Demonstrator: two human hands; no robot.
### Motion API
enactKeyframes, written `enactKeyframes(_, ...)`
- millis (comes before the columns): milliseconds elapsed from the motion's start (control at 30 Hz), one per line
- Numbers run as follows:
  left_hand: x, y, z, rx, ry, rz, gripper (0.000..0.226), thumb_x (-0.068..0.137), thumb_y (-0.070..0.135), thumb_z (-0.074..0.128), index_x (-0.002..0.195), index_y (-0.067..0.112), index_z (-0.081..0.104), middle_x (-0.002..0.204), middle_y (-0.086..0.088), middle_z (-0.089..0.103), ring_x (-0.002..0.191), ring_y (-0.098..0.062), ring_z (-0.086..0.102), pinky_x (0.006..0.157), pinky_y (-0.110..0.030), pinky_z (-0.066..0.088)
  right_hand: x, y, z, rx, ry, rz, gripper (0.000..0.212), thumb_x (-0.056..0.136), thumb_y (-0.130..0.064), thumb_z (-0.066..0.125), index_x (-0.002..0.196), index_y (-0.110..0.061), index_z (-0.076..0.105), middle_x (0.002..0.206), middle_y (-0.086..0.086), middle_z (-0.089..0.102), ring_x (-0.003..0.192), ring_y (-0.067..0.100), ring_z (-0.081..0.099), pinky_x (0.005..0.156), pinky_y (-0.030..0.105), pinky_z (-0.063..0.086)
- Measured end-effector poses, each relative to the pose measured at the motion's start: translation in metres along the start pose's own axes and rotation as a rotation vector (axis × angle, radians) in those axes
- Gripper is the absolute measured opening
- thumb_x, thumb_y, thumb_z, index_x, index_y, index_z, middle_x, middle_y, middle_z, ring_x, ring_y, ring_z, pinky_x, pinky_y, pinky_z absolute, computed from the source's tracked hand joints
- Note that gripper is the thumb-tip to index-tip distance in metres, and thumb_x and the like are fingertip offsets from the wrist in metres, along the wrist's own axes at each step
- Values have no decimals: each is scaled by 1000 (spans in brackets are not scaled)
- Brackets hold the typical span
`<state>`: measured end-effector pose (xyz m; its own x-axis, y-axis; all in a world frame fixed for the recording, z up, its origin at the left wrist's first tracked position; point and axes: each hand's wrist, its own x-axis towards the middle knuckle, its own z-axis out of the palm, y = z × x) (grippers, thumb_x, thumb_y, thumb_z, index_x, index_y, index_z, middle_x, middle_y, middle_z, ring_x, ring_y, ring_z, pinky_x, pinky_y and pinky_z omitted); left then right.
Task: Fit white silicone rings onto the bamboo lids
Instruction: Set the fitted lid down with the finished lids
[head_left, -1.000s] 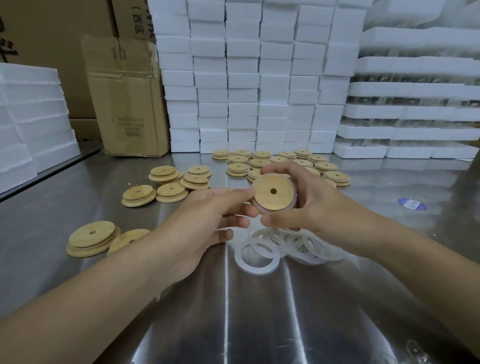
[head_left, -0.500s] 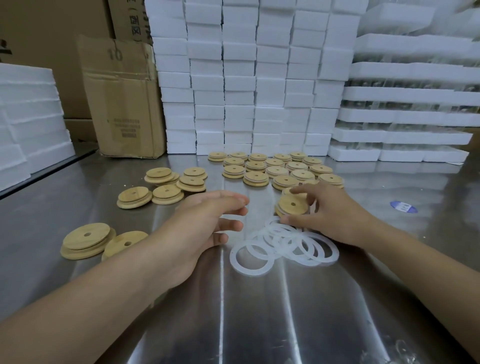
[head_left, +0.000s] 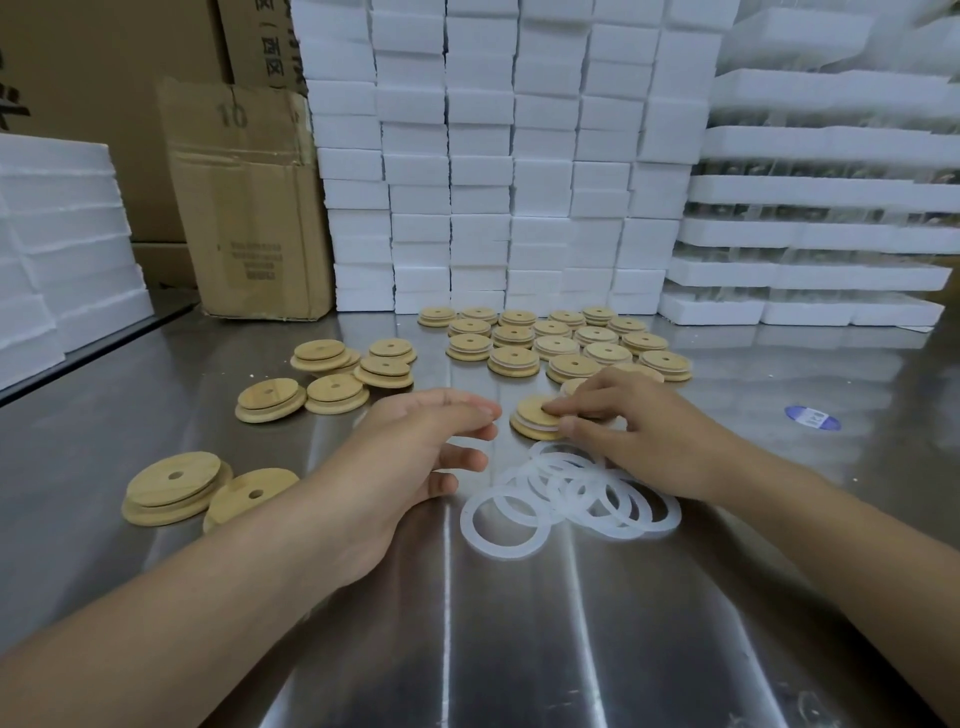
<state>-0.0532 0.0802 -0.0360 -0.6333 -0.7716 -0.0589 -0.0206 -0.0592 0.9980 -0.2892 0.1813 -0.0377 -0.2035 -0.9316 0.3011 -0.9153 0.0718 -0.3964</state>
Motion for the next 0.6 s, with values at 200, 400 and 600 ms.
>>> enactKeyframes(200, 1, 0, 0, 12, 0, 3, 11, 97, 22, 75, 96, 20, 86, 92, 2, 80, 69, -10, 70, 59, -23, 49, -2, -9, 7, 1, -22, -154, 31, 105, -42, 59, 132, -36, 71, 126, -22, 67, 116, -15, 51, 101, 8, 34)
enactKeyframes(400, 1, -1, 0, 30, -9, 12, 10, 96, 25, 77, 95, 23, 86, 94, 2, 80, 71, -10, 71, 61, -23, 50, -3, -15, 10, 64, -30, -213, 19, 104, -46, 59, 113, -38, 74, 120, -18, 70, 118, 1, 56, 108, 23, 36)
enactKeyframes(600, 0, -1, 1, 34, -10, 18, 11, 96, 24, 76, 92, 24, 86, 94, 2, 81, 71, -10, 71, 62, -24, 50, -2, 1, 13, -253, -147, 92, 66, 90, -84, 22, 150, -64, 39, 173, -20, 15, 161, 14, 3, 127, 51, 6)
